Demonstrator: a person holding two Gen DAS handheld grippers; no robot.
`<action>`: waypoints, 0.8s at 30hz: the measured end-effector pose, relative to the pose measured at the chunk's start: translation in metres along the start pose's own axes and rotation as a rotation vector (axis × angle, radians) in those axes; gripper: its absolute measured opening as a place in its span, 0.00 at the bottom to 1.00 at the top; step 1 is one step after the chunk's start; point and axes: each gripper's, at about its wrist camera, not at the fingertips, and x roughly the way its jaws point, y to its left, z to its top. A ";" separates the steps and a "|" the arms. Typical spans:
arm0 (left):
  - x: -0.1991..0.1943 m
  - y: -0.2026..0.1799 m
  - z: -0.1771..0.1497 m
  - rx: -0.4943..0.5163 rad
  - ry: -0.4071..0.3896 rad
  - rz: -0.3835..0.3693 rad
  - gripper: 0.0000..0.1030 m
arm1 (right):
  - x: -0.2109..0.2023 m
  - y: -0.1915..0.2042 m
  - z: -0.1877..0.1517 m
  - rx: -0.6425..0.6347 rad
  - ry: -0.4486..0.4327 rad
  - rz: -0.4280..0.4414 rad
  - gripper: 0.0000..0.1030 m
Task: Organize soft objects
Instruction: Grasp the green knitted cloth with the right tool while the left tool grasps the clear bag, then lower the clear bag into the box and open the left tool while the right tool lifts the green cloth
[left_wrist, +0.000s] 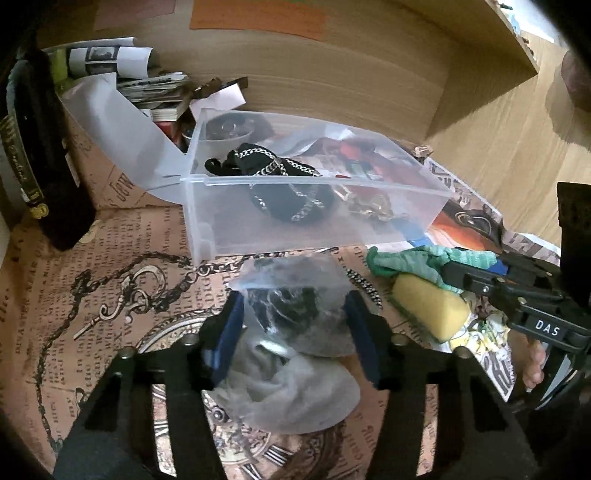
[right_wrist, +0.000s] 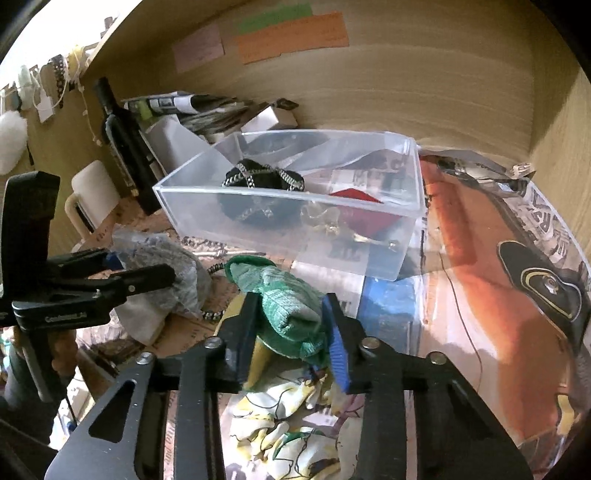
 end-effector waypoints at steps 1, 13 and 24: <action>-0.001 -0.001 0.001 0.002 -0.009 0.001 0.46 | -0.001 0.000 0.001 0.001 -0.004 0.003 0.26; -0.030 -0.005 0.018 0.027 -0.115 0.010 0.31 | -0.028 0.003 0.016 -0.020 -0.106 -0.013 0.17; -0.057 -0.007 0.049 0.036 -0.237 0.045 0.31 | -0.050 0.008 0.043 -0.048 -0.229 -0.014 0.14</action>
